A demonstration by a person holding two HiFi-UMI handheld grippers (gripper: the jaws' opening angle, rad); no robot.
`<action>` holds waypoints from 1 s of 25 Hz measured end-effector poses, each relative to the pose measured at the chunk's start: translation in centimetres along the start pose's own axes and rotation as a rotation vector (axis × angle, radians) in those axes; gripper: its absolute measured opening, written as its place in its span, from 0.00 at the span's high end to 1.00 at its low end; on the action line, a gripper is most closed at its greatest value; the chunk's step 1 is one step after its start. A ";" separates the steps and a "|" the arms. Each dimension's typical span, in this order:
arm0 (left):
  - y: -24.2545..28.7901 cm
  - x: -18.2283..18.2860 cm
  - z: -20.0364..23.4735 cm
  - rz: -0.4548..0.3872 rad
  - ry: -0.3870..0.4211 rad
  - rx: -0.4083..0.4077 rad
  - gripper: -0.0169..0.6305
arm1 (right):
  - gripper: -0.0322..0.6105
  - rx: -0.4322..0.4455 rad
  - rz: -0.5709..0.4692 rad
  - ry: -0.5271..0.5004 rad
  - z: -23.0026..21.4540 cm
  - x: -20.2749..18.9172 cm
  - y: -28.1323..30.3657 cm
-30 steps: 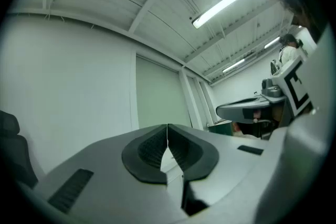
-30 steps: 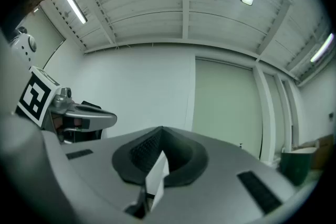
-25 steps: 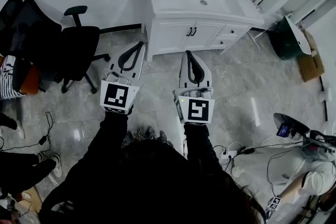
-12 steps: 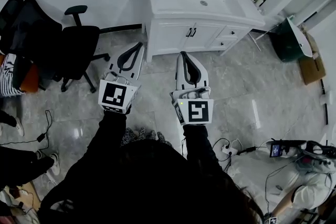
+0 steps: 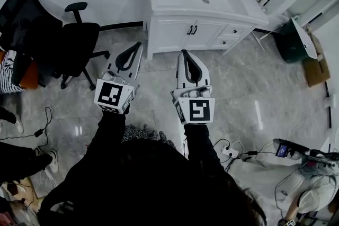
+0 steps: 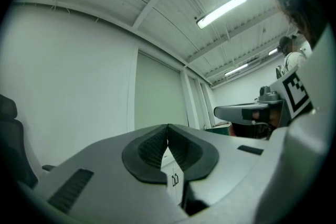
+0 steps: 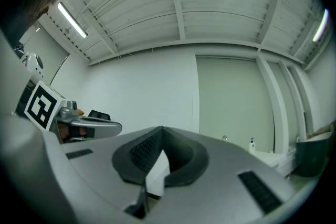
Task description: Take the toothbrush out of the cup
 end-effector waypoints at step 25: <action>13.1 -4.6 8.3 0.029 -0.033 -0.066 0.96 | 0.96 -0.032 0.076 0.051 -6.0 -6.0 13.0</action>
Point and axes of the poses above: the fingertips, and each gripper's own axes: y forward along the fingers, z to its left, x out of its top, the point moved 2 cm from there along -y, backward along the fingers, and after that the axes turned 1 degree about -x, right-handed, at the moved point
